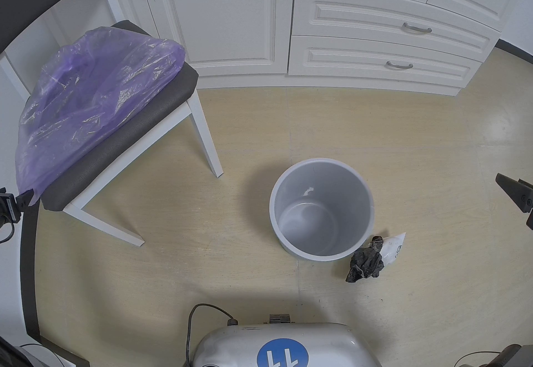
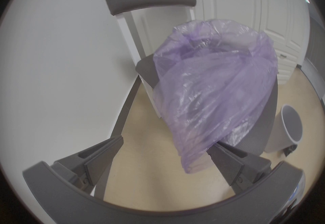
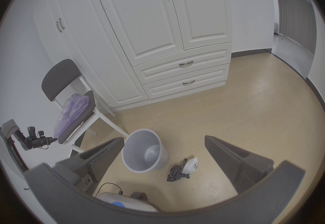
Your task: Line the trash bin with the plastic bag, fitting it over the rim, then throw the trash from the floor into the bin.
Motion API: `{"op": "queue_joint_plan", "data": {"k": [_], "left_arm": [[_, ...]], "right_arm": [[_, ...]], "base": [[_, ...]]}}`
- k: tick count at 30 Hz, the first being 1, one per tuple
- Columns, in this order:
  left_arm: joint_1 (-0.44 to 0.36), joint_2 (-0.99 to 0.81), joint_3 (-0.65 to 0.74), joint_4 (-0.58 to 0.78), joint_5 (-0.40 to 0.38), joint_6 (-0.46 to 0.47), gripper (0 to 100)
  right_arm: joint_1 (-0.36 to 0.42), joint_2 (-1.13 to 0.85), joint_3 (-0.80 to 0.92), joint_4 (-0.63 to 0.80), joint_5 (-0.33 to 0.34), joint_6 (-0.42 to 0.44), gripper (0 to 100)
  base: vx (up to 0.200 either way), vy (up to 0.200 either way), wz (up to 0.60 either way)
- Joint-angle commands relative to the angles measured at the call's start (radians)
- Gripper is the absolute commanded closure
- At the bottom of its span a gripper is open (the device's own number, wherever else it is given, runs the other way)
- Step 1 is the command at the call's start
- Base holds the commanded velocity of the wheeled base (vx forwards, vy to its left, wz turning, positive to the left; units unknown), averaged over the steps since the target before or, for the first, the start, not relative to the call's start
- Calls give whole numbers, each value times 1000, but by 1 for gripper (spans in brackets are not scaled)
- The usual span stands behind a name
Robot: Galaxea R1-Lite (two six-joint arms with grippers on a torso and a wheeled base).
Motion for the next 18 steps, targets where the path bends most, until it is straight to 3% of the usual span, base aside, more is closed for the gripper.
{"op": "queue_joint_plan", "data": {"k": [1, 5, 9, 17, 18], "left_arm": [[5, 12, 2, -84, 0, -95, 0], [2, 40, 3, -194, 0, -181, 0], [4, 86, 8, -297, 22, -197, 0], [-1, 117, 28, -338, 32, -207, 0], [-3, 115, 31, -340, 32, -207, 100]], "right_arm": [[-4, -7, -11, -1, -3, 10, 0], [-4, -10, -13, -1, -4, 10, 0], [-4, -13, -13, -1, -6, 10, 0], [-4, -19, -13, -1, -4, 10, 0], [-4, -19, -13, -1, -4, 10, 0]], "base": [[0, 0, 0], [0, 0, 0], [0, 0, 0], [0, 0, 0], [0, 0, 0]]}}
